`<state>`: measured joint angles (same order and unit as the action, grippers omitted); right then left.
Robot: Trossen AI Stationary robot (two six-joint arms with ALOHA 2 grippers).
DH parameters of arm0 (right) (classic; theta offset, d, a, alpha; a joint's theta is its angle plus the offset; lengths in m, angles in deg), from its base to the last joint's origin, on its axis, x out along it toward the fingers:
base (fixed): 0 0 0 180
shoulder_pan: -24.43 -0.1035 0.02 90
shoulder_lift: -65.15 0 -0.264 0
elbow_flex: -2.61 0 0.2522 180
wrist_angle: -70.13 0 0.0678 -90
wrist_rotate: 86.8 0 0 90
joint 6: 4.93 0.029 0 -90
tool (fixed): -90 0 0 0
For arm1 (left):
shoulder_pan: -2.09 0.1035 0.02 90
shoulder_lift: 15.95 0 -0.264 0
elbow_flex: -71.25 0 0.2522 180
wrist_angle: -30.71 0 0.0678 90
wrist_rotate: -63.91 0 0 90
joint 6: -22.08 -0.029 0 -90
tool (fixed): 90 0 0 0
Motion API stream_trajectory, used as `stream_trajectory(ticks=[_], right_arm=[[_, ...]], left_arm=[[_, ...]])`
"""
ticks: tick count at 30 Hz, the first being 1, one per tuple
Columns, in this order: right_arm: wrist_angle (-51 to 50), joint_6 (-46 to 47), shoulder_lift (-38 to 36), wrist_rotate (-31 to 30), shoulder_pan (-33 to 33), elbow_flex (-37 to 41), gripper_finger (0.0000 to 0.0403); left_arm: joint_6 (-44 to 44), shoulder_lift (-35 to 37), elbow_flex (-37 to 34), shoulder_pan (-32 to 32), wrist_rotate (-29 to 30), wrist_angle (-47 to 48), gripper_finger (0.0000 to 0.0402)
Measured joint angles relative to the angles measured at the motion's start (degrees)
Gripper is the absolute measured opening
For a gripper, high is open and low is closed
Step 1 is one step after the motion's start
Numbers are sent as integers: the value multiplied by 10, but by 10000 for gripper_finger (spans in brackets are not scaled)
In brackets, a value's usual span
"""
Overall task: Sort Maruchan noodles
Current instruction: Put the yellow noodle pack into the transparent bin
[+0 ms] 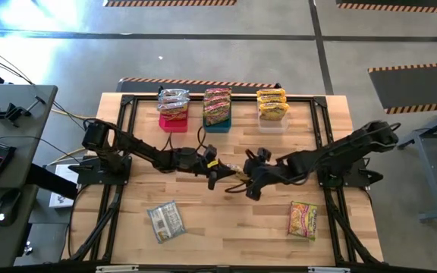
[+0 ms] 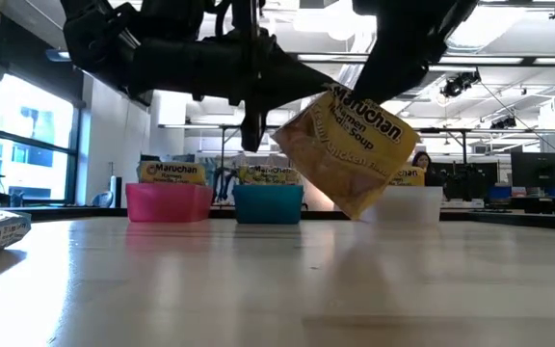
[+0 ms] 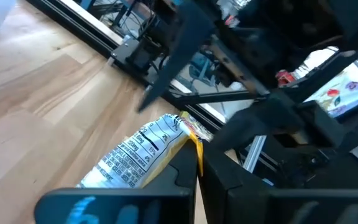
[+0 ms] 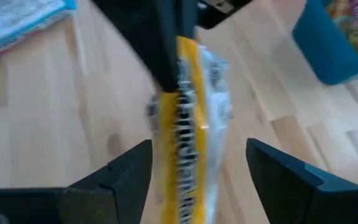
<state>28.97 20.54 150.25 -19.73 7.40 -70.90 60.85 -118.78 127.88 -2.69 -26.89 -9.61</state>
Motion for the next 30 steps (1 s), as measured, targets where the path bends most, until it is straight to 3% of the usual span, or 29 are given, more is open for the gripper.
stream_trajectory(ticks=[12,25,30], right_arm=[[52,16,35,6,17,0,232],[62,11,34,6,17,-1,97],[59,-10,32,12,20,-1,85]], left_arm=[[-11,0,0,0,0,-30,0],[-83,18,-1,1,-2,-36,1],[-125,52,-1,9,-39,30,17]])
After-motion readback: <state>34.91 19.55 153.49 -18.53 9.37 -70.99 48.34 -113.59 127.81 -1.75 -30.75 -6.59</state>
